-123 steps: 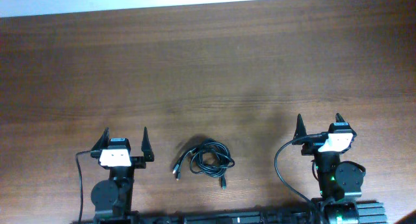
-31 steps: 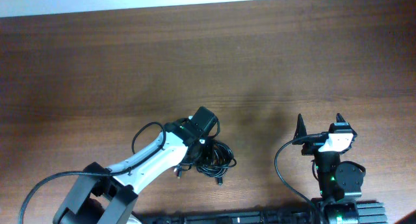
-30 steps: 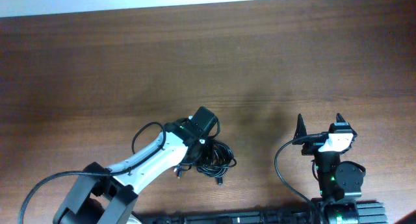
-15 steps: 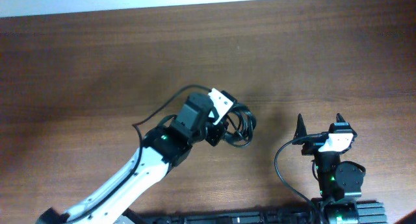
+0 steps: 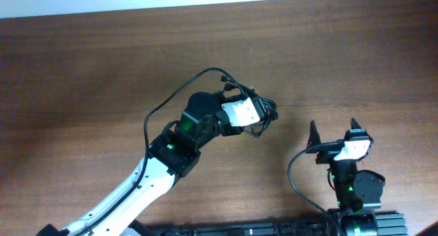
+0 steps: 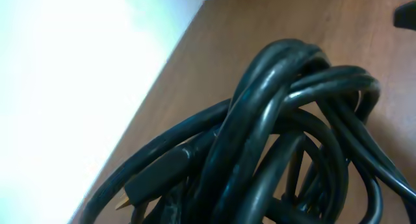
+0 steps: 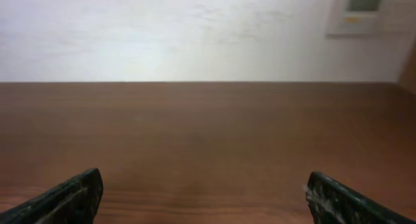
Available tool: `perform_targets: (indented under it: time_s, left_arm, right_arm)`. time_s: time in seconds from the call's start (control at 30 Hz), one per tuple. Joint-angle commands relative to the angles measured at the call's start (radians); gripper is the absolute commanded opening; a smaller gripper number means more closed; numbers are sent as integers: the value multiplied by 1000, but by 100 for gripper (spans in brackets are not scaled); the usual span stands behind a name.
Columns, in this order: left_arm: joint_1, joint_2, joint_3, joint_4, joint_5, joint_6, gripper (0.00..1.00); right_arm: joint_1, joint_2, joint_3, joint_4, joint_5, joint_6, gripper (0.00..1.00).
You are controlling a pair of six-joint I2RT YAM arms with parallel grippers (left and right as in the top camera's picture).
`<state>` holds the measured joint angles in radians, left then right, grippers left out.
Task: Untangle cables
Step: 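Lift the cable bundle with the left gripper toward the right gripper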
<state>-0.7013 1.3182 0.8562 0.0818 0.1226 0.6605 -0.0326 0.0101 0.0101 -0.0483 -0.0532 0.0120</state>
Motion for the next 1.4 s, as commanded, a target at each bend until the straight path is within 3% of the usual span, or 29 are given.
perform_targets:
  time_s: [0.0,0.07,0.23,0.4,0.53,0.77,0.8,0.87,0.93,1.03,1.1,1.27,1.33,1.37]
  left_arm:
    - [-3,-16,18,72,3,52,0]
    - [-3,-16,18,96,4,52,0]
    - [-3,-16,18,150,22,13,0]
    - [-3,-16,18,223,183,-44,0]
    - [-3,-16,18,239,417,-44,0]
    - [-19,-16,18,252,438,-189,0]
    - [-26,-16,18,261,436,-241,0]
    - [-40,-16,18,274,403,-375,0]
    - [-52,-16,18,273,397,-388,0]
    - [-58,-16,18,261,397,-388,0]
    - [-58,-16,18,245,397,-388,0]
    - [-58,-16,18,243,419,-414,0]
    - [-58,-16,18,220,336,-431,0]
    - [-57,-16,18,202,240,-499,0]
  right_arm:
    - [6,-7,42,10,-196,15,99]
    - [6,-6,93,-16,-233,15,99]
    - [6,53,380,-391,-258,-165,99]
    - [6,264,646,-595,-415,-330,99]
    - [6,317,689,-519,-463,-270,99]
    - [6,317,687,-502,-583,-274,99]
    - [6,317,687,-507,-584,-299,95]
    - [6,317,687,-525,-583,-341,73]
    - [6,317,687,-512,-582,-349,40]
    - [6,317,687,-513,-542,-347,12]
    - [6,317,687,-516,-541,-344,4]
    - [6,317,687,-513,-537,-344,4]
    - [6,317,687,-511,-535,-344,4]
    - [6,317,687,-497,-489,-311,4]
